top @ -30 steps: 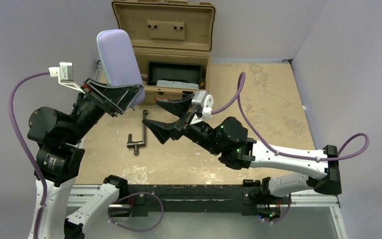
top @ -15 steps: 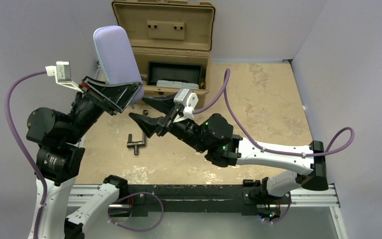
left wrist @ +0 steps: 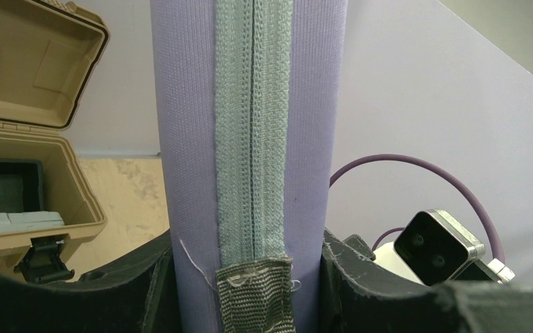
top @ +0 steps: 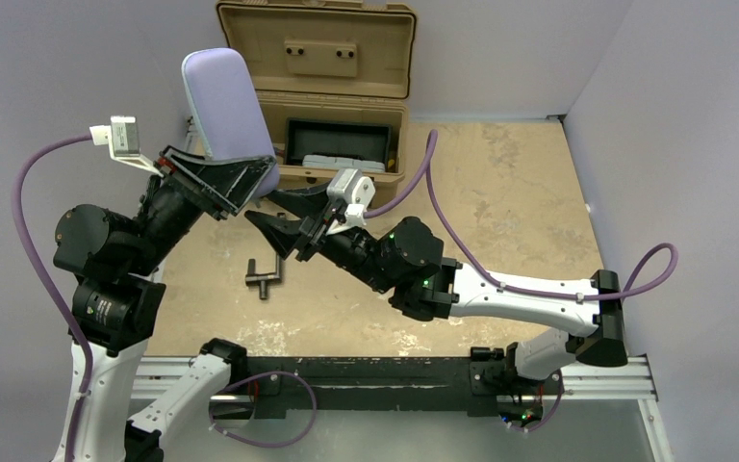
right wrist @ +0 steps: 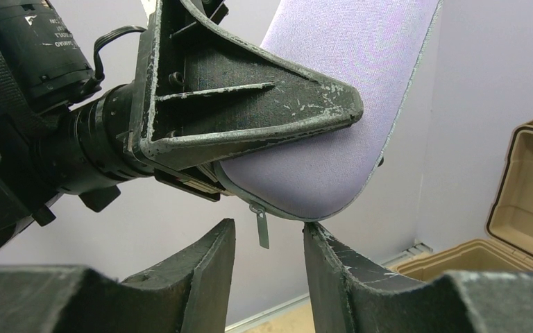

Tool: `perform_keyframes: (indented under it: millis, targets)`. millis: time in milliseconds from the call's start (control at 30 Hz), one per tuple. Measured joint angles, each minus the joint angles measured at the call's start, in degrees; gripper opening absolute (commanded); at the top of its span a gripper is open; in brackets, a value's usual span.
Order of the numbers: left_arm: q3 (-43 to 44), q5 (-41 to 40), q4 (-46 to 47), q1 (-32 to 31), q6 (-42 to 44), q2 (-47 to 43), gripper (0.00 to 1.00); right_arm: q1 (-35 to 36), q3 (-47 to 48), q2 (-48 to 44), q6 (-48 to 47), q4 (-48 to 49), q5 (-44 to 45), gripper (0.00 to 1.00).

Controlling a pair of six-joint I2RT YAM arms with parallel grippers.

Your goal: Open the umbrella

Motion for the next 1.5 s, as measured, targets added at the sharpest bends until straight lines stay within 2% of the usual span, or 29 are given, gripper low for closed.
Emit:
perform_keyframes:
  millis: [633,700,833,1267,1500]
  targets:
    - [-0.04,-0.26,1.53,0.00,-0.11,-0.09,0.00,0.24,1.81,1.05,-0.15,-0.11,0.02,0.25]
    - [-0.07,-0.33,1.75,0.00,-0.11,-0.11,0.00,0.24,1.95,1.05,-0.13,-0.17,0.02,0.20]
    - [-0.13,-0.37,2.14,0.00,-0.11,-0.13,0.00,0.24,2.16,1.05,-0.26,-0.22,-0.04,0.00]
    - [-0.55,-0.98,1.55,-0.04,-0.09,-0.17,0.00,0.35,2.73,1.53,-0.33,-1.20,0.00,0.00]
    - [-0.55,-1.81,-1.77,-0.28,0.02,-0.61,0.00,0.35,-0.20,-0.22,0.22,-1.18,0.46,0.00]
